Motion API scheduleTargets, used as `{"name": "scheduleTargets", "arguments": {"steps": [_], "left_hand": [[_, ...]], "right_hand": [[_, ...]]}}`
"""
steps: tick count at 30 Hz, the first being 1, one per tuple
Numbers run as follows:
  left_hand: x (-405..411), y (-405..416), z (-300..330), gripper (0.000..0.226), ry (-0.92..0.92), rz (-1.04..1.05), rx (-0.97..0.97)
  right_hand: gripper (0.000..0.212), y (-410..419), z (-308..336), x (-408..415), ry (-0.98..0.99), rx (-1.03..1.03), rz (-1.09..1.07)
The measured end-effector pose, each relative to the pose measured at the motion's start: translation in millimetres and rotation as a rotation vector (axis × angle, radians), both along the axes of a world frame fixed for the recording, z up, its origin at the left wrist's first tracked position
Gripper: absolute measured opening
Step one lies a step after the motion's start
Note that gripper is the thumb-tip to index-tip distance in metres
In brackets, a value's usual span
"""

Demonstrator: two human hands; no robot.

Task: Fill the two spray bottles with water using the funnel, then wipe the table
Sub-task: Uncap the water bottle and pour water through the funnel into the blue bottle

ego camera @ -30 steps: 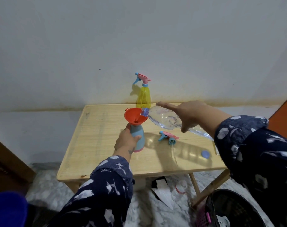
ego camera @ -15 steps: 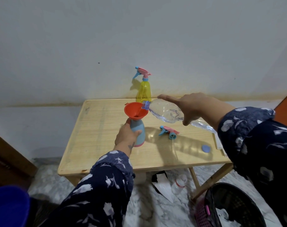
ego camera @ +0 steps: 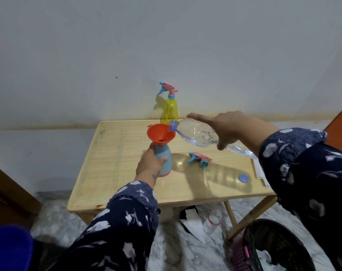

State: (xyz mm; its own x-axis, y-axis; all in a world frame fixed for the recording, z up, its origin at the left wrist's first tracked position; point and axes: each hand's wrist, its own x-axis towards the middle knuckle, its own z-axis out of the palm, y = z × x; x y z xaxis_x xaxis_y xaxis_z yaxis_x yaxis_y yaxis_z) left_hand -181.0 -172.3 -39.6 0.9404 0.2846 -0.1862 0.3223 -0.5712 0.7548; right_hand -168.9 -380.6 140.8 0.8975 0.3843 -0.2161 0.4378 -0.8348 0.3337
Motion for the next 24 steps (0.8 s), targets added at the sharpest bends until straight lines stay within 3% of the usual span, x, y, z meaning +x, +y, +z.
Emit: {"name": "scheduleTargets", "arguments": {"steps": [24], "left_hand": [[-2.6, -0.9, 4.5, 0.055, -0.003, -0.008, -0.011]], "right_hand": [[0.125, -3.7, -7.5, 4.1, 0.027, 0.034, 0.003]]}}
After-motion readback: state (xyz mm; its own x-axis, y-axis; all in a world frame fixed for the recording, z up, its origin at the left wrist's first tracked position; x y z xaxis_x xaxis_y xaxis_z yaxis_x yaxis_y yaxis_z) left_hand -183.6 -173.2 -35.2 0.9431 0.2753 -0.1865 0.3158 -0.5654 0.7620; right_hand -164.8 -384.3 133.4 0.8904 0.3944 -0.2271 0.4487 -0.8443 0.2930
